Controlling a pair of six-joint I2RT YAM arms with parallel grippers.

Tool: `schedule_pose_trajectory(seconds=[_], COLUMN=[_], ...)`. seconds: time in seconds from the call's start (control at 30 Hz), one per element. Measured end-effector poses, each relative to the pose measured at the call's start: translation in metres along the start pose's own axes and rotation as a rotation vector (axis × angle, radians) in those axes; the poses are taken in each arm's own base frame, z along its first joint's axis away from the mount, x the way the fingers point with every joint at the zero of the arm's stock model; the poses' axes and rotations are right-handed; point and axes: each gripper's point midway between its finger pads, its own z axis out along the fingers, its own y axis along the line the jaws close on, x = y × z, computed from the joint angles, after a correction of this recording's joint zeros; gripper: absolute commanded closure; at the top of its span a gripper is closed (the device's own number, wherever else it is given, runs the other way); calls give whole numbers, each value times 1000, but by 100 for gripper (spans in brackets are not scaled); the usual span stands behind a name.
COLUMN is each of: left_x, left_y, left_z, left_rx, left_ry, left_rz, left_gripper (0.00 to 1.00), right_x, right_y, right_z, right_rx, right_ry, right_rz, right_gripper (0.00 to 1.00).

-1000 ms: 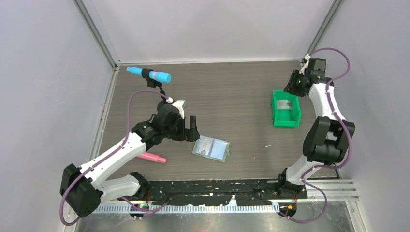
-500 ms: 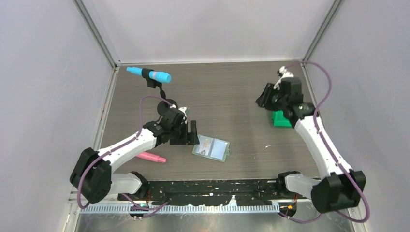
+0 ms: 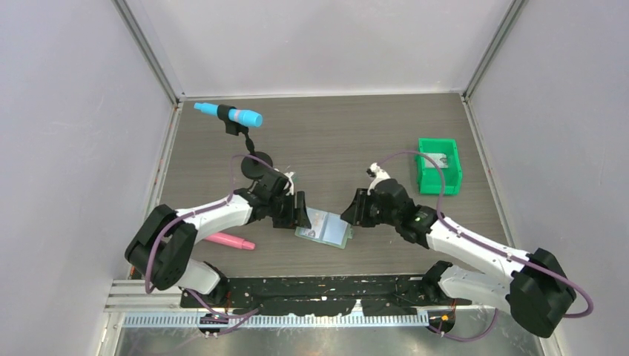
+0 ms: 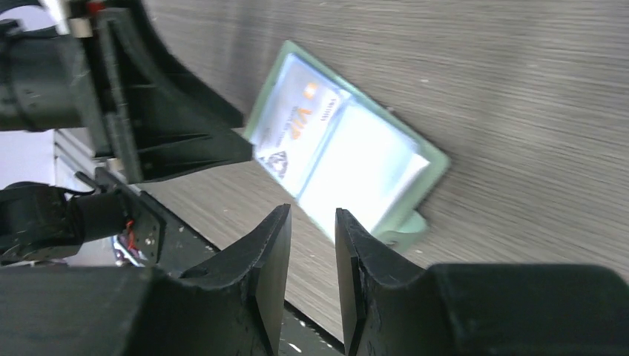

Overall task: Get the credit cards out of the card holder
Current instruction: Remove the credit card from the card holder.

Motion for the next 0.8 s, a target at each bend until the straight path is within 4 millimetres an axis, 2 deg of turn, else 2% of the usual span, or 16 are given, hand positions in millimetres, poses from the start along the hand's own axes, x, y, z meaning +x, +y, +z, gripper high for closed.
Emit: schedule_pose_trajectory(seconds=[0.17, 0.3, 0.43, 0.63, 0.8], left_x=[10, 17, 27, 38, 30], left_y=[-1, -8, -15, -19, -25], left_z=[10, 12, 15, 13, 3], left_rx=[42, 97, 155, 207, 215], left_ry=[41, 52, 67, 66, 13], left_rz=[-7, -5, -15, -49, -52], left_gripper=[49, 54, 57, 57, 61], right_x=[14, 27, 37, 30, 29], right_y=[30, 42, 46, 49, 45], right_z=[15, 26, 33, 36, 39], right_rx=[-91, -114, -107, -96, -75], right_ry=[11, 38, 61, 35, 29], right_rz=[11, 14, 7, -1, -18], right_gripper=[65, 65, 65, 65, 68])
